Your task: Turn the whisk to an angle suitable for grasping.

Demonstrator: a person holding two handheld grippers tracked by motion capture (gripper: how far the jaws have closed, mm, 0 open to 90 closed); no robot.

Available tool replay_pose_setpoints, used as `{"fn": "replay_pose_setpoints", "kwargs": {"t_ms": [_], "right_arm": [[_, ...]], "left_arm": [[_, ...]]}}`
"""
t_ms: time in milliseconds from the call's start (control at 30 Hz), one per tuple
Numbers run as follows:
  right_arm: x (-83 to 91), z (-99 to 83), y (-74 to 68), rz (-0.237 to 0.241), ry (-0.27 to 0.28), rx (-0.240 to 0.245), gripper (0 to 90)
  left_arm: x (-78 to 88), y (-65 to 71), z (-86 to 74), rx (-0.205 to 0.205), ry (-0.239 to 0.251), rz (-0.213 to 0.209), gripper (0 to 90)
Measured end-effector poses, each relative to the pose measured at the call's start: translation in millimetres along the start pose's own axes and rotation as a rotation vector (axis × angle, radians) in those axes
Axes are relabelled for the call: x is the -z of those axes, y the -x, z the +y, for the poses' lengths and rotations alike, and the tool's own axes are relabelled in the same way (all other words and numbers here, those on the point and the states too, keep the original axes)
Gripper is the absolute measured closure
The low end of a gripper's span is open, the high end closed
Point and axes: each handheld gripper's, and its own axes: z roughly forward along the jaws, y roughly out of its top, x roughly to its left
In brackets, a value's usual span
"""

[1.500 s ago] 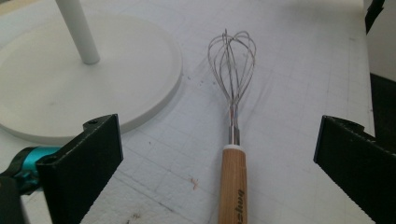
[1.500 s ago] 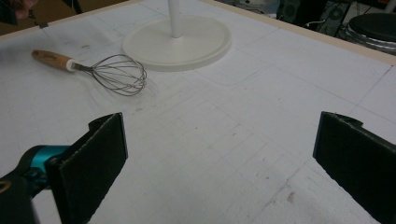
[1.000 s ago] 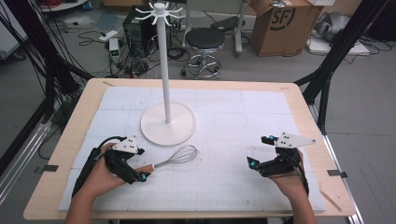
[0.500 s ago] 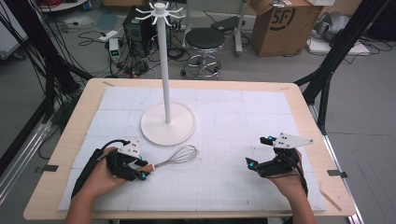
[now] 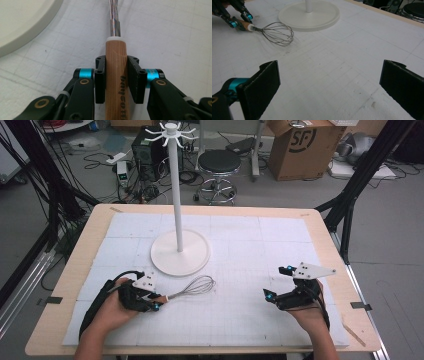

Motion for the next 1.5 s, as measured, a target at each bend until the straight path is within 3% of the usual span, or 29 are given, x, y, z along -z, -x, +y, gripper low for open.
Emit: {"fn": "replay_pose_setpoints", "kwargs": {"t_ms": [400,567,800,1033,1200,1300,1367,1400,1500], "right_arm": [[1.2,-0.2,0.9,0.002,0.007,-0.005,1.7],[1.2,-0.3,0.6,0.006,0.005,-0.002,1.7],[2.3,-0.6,1.2,0.005,0.008,-0.006,1.7],[3.3,-0.9,2.4,0.006,0.011,-0.009,1.7],[3.4,-0.9,2.9,0.003,0.013,-0.009,1.7],[3.8,-0.5,2.4,0.002,0.013,-0.009,1.7],[4.4,-0.5,2.7,0.002,0.016,-0.007,1.7],[4.7,-0.5,2.9,0.001,0.018,-0.009,1.7],[5.2,-0.4,2.9,0.002,0.018,-0.014,1.7]], "left_arm": [[-25.7,12.6,33.5,-0.052,0.012,-0.038,70.4],[-31.1,14.2,40.5,-0.055,0.010,-0.058,69.7],[-18.0,14.7,29.3,-0.028,0.045,-0.025,55.8],[2.1,11.4,2.8,0.016,0.057,-0.006,55.8],[-0.9,12.1,-2.6,0.030,0.052,-0.015,58.0],[-5.9,14.2,2.4,-0.001,0.032,-0.012,61.5],[-6.0,14.4,4.3,-0.010,0.025,-0.026,69.4],[-7.1,17.0,7.9,-0.038,0.016,-0.012,69.7],[-9.6,18.9,12.2,-0.055,0.012,-0.006,70.2]]}}
